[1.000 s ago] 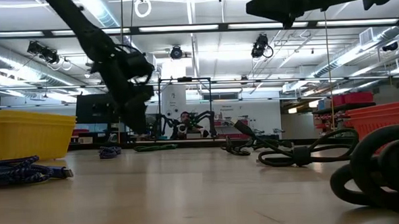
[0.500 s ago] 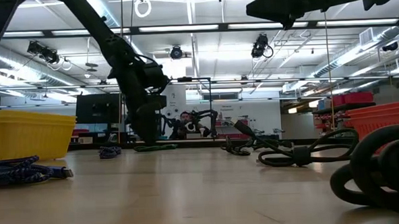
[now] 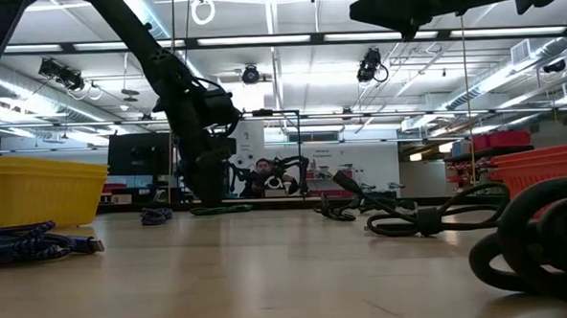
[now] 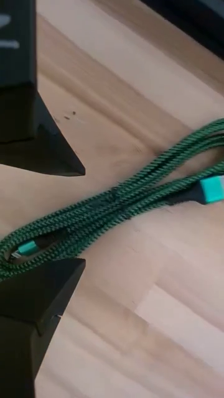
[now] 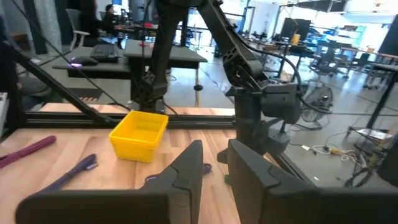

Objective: Pick & Place USB Port
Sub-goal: Put the black charger cable into the orange basket

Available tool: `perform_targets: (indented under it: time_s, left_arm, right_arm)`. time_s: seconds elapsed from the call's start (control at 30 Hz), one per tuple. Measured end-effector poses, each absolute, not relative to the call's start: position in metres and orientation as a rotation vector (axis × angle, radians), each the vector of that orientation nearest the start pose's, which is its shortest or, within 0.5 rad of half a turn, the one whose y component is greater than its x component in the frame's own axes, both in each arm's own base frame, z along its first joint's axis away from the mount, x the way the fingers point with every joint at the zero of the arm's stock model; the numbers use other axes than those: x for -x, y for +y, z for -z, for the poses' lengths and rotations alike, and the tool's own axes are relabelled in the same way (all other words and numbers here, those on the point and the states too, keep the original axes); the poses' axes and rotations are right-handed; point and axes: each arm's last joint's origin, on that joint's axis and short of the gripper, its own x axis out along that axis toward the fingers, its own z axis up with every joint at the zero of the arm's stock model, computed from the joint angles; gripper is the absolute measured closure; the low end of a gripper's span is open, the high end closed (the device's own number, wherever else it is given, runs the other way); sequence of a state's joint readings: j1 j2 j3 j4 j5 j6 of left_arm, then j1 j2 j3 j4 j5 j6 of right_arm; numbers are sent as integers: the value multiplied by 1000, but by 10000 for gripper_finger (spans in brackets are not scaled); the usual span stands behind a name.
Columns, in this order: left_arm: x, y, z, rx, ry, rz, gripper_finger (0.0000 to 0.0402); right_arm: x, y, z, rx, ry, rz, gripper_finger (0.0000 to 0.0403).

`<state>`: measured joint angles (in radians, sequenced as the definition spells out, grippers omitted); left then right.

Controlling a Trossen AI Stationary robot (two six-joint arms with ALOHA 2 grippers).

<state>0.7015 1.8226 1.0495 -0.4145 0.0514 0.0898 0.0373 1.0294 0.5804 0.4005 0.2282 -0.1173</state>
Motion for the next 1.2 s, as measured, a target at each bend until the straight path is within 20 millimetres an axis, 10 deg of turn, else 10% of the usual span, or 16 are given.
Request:
perform_targets:
  time_s: [0.3,0.5,0.7,1.07,1.2]
  left_arm:
    - [-270,211,-125,352,1194,-523,180]
    - [-273,207,-124,351,1199,-508,363]
    - [-274,200,-137,272,1208,-547,379]
    - [-265,154,-288,126,642,-489,387]
    - [-266,114,-308,70,562,-402,387]
  right_arm:
    - [-227,2,-274,129,52,177,323]
    - [-227,2,-273,129,59,183,323]
    - [-224,-3,-263,134,171,355,323]
    - [-218,-16,-238,39,183,390,323]
    - [-217,-19,-245,24,27,287,322]
